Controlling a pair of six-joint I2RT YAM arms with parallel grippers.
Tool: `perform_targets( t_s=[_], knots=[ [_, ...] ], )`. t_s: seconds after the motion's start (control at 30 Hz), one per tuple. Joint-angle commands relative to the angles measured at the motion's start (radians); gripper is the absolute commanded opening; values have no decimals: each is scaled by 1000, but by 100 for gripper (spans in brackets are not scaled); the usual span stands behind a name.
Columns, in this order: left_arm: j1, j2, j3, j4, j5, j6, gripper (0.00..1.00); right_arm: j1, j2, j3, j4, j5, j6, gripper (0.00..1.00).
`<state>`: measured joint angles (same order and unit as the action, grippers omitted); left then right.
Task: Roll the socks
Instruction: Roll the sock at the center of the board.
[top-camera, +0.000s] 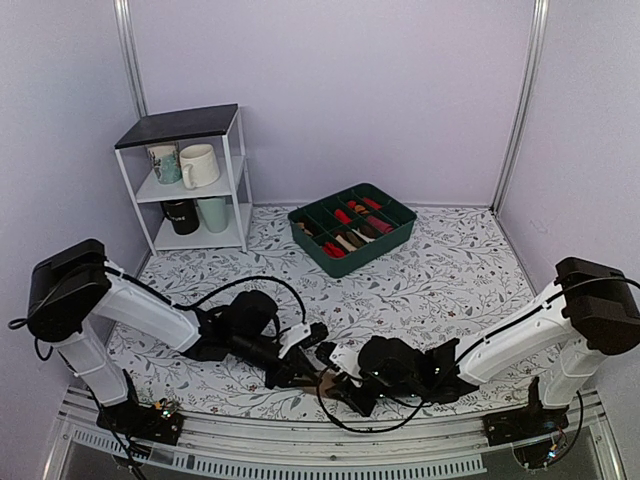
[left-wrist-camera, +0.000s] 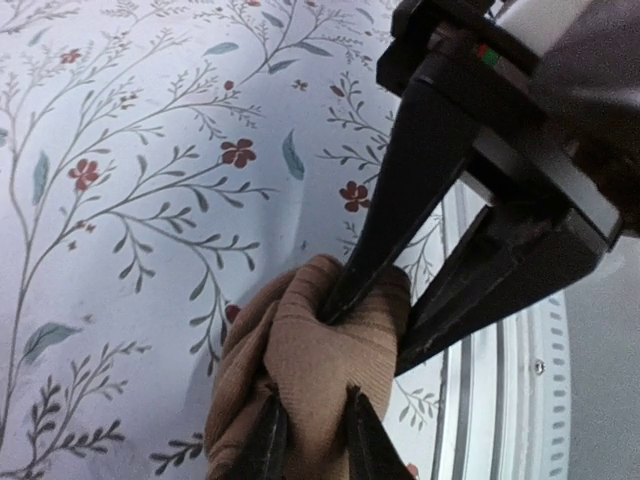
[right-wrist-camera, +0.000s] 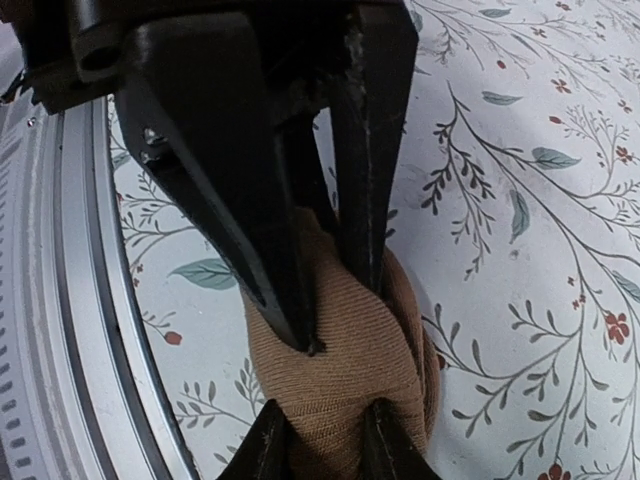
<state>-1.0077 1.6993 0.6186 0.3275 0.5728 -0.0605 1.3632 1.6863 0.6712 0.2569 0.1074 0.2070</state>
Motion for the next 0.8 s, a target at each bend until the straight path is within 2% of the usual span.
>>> perform_targets(
  t_s=[0.0, 0.17, 0.23, 0.27, 0.3, 0.33, 0.37, 0.4, 0.43, 0.47, 0.6, 0.77],
  knots=[
    [9, -116, -92, 32, -152, 16, 19, -17, 102, -33, -227, -191, 73, 21],
    [15, -219, -148, 71, -258, 42, 24, -39, 103, -8, -271, -241, 78, 21],
    [27, -227, -154, 83, -260, 46, 27, -39, 112, 7, -295, -252, 70, 21],
    [35, -225, -156, 91, -241, 44, 32, -41, 119, 14, -301, -259, 67, 21],
    [41, -223, -158, 99, -216, 44, 43, -41, 124, 21, -309, -262, 66, 21],
    [44, -225, -165, 115, -188, 47, 59, -42, 129, 30, -315, -267, 66, 21],
    [44, -232, -177, 133, -167, 47, 70, -45, 134, 36, -322, -272, 66, 21],
    [44, -247, -194, 153, -142, 51, 78, -47, 136, 39, -327, -282, 66, 21],
    [44, -270, -214, 173, -122, 58, 91, -52, 138, 42, -334, -289, 67, 21],
    [43, -300, -246, 195, -104, 60, 98, -56, 137, 45, -338, -300, 70, 21],
    [36, -398, -334, 264, -41, 64, 99, -80, 138, 60, -363, -334, 74, 21],
    [-25, -417, -369, 300, 8, 76, 100, -114, 170, 111, -420, -398, 56, 21]
  ],
)
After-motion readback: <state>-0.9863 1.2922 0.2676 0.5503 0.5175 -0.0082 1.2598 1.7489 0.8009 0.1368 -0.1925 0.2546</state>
